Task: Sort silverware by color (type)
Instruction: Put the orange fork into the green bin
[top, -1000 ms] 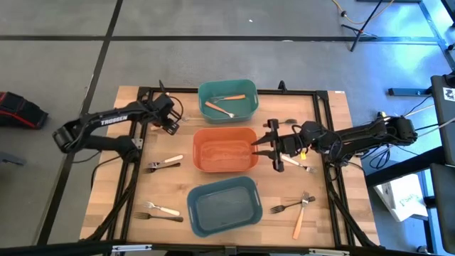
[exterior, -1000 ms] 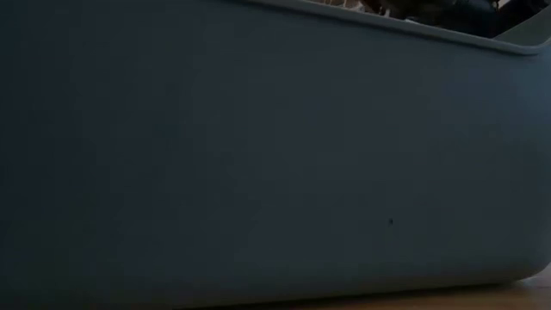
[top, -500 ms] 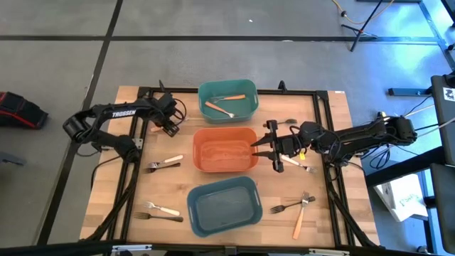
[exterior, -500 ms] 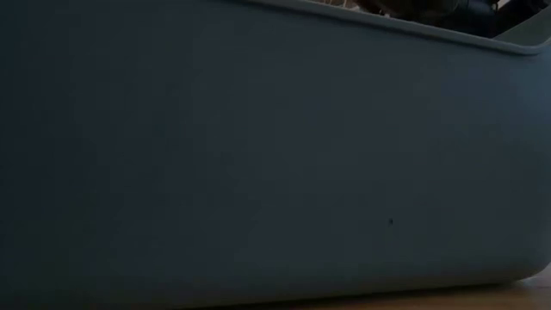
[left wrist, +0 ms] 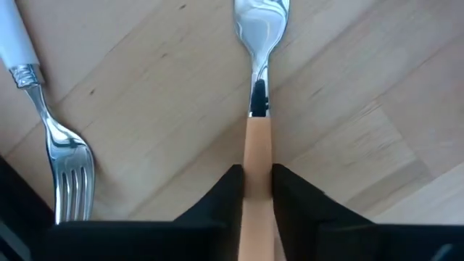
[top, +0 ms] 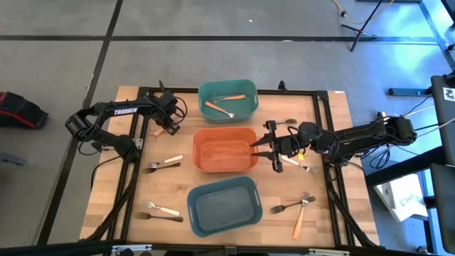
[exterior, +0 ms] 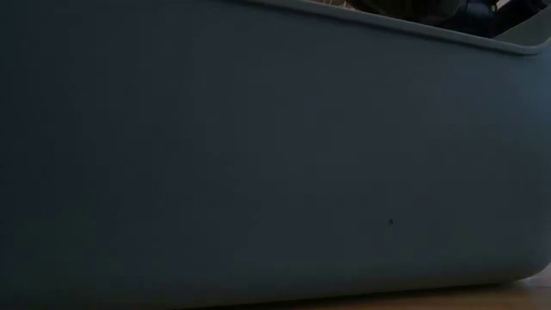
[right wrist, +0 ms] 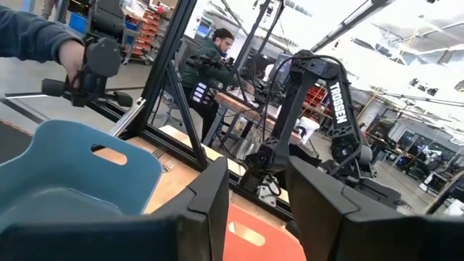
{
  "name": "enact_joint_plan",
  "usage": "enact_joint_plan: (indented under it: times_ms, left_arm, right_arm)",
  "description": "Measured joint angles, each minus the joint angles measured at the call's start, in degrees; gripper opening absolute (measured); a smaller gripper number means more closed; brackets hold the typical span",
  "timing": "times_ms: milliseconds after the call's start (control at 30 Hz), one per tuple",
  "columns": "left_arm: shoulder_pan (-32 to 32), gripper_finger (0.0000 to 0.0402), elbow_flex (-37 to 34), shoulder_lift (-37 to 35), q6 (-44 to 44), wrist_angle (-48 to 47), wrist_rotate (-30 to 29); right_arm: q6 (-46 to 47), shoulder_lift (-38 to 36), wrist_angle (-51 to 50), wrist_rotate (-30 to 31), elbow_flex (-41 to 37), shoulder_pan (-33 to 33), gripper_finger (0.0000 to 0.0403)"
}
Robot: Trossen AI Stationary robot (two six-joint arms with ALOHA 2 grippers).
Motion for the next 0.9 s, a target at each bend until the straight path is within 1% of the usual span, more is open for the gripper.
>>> enact_joint_plan:
  times_ms: [67, 133, 233, 300, 400, 500, 600, 733, 800, 900]
  left_arm:
    - [0.0, 0.0041, 0.05, -0.03, 0.43, -0.3, -0.16]
    - [-0.03, 0.0037, 0.05, -0.05, 0.56, -0.42, -0.9]
    - [-0.21, 0.0043, 0.05, -0.19, 0.18, -0.72, -3.85]
    - [-0.13, 0.0052, 0.01, -0.95, -0.17, -0.97, -4.51]
    - [-0.17, 0.0055, 0.53, -3.18, -1.12, -2.31, -4.64]
    - [-0.69, 0.0055, 2.32, -6.52, -1.97, -4.31, -6.44]
    - [-2.35, 0.0056, 4.67, -10.15, -2.73, -5.92, -6.94]
    - [-5.46, 0.0056, 8.71, -14.24, -3.0, -5.53, -6.95]
    - [-7.1, 0.0056, 10.43, -15.5, -3.0, -4.64, -6.93]
    - [-9.7, 0.0057, 12.43, -16.07, -1.94, -0.66, -6.63]
  right_arm:
    - [0.04, 0.01, -0.51, 1.37, 0.0, 0.01, 0.0124]
    - [0.1, 0.04, -0.49, 2.24, 0.0, 0.01, 0.0124]
    - [0.1, 0.02, -0.5, 2.32, 0.0, 0.01, 0.0124]
    - [0.12, 0.02, -0.5, 2.32, 0.0, 0.01, 0.0124]
    - [0.14, 0.02, -0.51, 2.32, 0.0, 0.01, 0.0124]
    - [0.14, 0.02, -0.47, 2.34, 0.0, 0.01, 0.0124]
    - [0.17, 0.02, -0.48, 2.36, 0.0, 0.01, 0.0124]
    - [0.17, 0.02, -0.47, 2.36, 0.0, 0.01, 0.0124]
    - [0.17, 0.02, -0.47, 2.37, 0.0, 0.01, 0.0124]
    - [0.17, 0.02, -0.47, 2.39, 0.0, 0.01, 0.0124]
